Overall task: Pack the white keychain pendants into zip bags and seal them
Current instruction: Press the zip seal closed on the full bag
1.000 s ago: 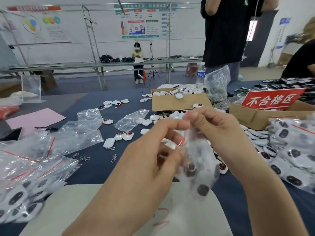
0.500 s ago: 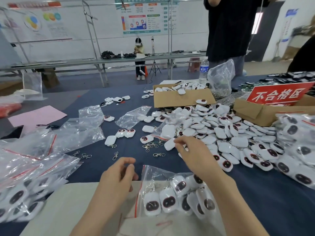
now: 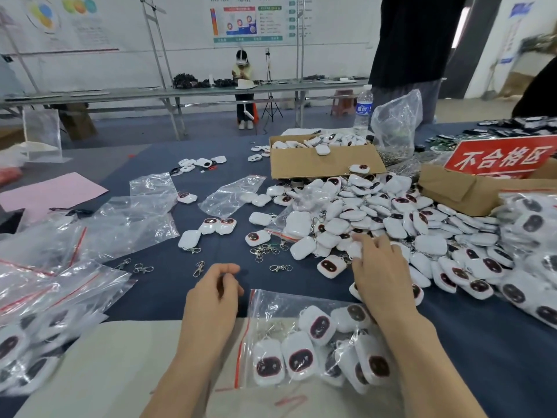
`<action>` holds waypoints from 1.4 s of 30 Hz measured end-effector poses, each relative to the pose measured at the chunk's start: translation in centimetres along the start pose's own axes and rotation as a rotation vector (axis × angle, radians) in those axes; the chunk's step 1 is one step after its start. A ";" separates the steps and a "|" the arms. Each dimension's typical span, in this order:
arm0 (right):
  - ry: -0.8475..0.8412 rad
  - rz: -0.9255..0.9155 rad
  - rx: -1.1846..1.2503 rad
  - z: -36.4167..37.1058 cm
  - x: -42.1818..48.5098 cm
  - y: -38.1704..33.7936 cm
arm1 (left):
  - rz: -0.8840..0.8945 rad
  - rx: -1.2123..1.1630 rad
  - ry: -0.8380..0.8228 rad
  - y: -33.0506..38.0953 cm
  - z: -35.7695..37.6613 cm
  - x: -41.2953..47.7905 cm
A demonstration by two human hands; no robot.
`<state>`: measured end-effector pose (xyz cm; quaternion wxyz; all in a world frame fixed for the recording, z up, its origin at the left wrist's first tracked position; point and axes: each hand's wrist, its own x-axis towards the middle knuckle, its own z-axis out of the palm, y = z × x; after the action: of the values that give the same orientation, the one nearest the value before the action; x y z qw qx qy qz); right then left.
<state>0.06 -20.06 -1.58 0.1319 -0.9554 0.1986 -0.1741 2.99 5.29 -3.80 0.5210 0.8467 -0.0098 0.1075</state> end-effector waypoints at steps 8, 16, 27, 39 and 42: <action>-0.043 -0.010 -0.018 0.3 0.3 0.4 | 0.022 -0.006 -0.004 -0.4 0.2 0.0; -0.267 0.081 1.259 -2.0 -1.1 -4.6 | 0.153 -0.296 -0.033 1.3 0.0 -1.2; -0.522 -0.083 1.322 0.0 -4.1 -8.3 | 0.201 -0.429 -0.089 2.5 0.3 -2.4; -0.539 -0.063 1.276 0.6 -4.0 -7.9 | 0.131 -0.388 -0.159 2.3 0.6 -2.3; -0.556 -0.070 1.272 0.6 -4.0 -7.9 | 0.120 -0.392 -0.168 2.4 0.5 -2.3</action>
<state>-0.51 -11.23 -0.75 0.7063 -0.7077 -0.0139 -0.0097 0.51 3.47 -2.33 0.6658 0.7330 -0.1242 0.0635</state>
